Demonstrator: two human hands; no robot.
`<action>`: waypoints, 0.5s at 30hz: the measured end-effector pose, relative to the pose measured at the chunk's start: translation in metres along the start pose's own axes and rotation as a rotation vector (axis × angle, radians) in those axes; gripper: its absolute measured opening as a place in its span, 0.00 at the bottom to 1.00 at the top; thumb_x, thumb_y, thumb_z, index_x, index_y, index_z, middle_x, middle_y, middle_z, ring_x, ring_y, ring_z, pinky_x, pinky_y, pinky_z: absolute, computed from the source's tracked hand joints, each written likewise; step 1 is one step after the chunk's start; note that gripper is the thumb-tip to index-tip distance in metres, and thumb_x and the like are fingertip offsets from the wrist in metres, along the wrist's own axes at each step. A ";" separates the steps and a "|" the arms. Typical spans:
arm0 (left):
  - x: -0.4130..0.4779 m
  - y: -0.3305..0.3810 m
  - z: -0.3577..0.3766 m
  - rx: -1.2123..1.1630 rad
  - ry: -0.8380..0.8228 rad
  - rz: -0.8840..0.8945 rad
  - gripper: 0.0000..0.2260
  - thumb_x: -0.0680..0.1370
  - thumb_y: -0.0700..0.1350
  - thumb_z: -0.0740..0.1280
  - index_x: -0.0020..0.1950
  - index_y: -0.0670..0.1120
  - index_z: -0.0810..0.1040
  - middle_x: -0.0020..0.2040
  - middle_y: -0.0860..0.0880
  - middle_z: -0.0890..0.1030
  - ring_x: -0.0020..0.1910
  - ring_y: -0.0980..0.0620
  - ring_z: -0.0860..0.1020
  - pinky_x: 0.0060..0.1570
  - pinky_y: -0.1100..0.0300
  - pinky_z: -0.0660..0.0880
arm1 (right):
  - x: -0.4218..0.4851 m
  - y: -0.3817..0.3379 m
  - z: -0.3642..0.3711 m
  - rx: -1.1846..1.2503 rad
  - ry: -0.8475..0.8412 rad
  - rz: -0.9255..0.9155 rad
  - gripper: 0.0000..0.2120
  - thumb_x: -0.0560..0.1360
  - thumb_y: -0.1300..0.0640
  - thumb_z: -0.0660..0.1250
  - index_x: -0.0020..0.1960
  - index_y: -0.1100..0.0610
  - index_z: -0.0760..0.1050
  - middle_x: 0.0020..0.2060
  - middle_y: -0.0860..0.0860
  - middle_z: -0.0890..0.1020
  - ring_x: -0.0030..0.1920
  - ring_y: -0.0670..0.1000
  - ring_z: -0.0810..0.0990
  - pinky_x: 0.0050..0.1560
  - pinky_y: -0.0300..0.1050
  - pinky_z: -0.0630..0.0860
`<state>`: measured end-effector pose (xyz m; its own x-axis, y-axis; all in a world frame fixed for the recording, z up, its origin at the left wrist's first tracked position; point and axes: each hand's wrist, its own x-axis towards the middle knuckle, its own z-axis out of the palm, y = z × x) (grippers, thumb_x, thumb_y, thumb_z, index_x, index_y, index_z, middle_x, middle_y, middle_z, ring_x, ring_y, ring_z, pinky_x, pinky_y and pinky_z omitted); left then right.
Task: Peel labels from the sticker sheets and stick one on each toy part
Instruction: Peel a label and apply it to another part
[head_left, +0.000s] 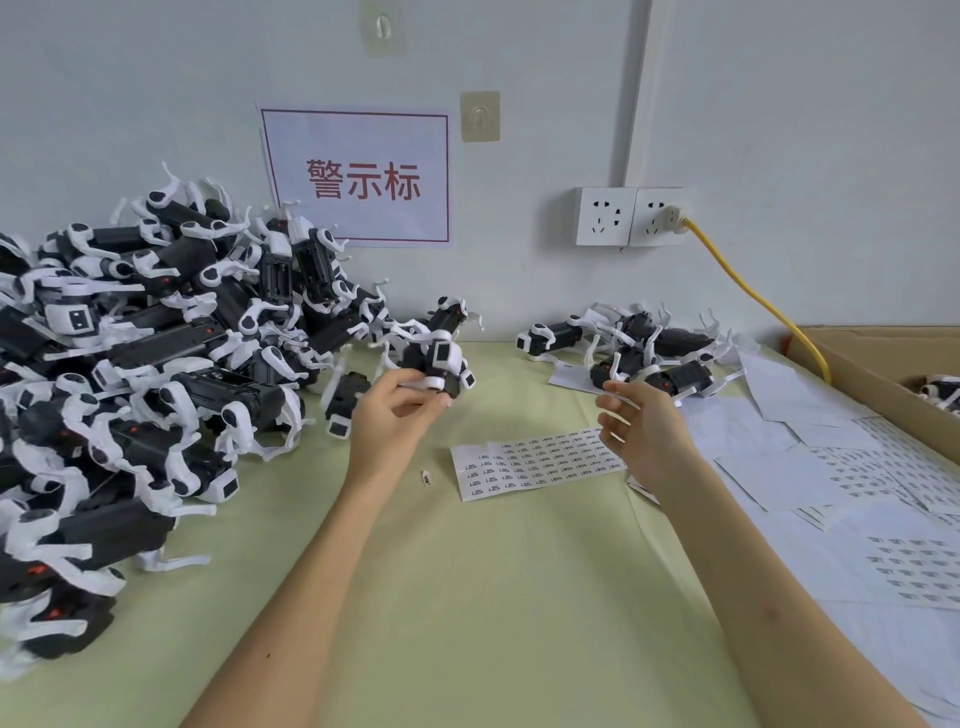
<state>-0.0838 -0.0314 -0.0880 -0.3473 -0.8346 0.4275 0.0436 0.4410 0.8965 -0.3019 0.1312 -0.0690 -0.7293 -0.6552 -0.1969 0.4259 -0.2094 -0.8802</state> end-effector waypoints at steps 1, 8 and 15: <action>-0.001 0.004 0.002 -0.082 -0.024 -0.027 0.10 0.77 0.39 0.75 0.55 0.46 0.79 0.38 0.52 0.85 0.38 0.59 0.81 0.41 0.69 0.76 | 0.000 0.001 0.001 -0.022 -0.005 -0.009 0.06 0.79 0.59 0.62 0.47 0.57 0.78 0.31 0.49 0.80 0.30 0.48 0.75 0.37 0.41 0.70; -0.008 0.010 0.017 -0.334 -0.089 -0.161 0.06 0.82 0.44 0.69 0.50 0.42 0.80 0.28 0.53 0.77 0.27 0.60 0.71 0.31 0.68 0.69 | -0.012 0.002 0.012 -0.320 -0.217 -0.241 0.05 0.78 0.58 0.68 0.52 0.54 0.81 0.42 0.49 0.85 0.41 0.49 0.83 0.44 0.43 0.75; -0.015 0.008 0.027 -0.328 -0.228 -0.224 0.11 0.84 0.48 0.66 0.43 0.47 0.77 0.30 0.51 0.71 0.29 0.55 0.68 0.37 0.59 0.67 | -0.023 0.033 0.030 -0.866 -0.443 -0.480 0.24 0.73 0.55 0.78 0.67 0.49 0.75 0.60 0.43 0.81 0.52 0.45 0.80 0.53 0.38 0.75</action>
<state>-0.1037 -0.0062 -0.0910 -0.5777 -0.7874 0.2149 0.2256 0.0990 0.9692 -0.2552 0.1172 -0.0803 -0.3870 -0.8817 0.2700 -0.5021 -0.0441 -0.8637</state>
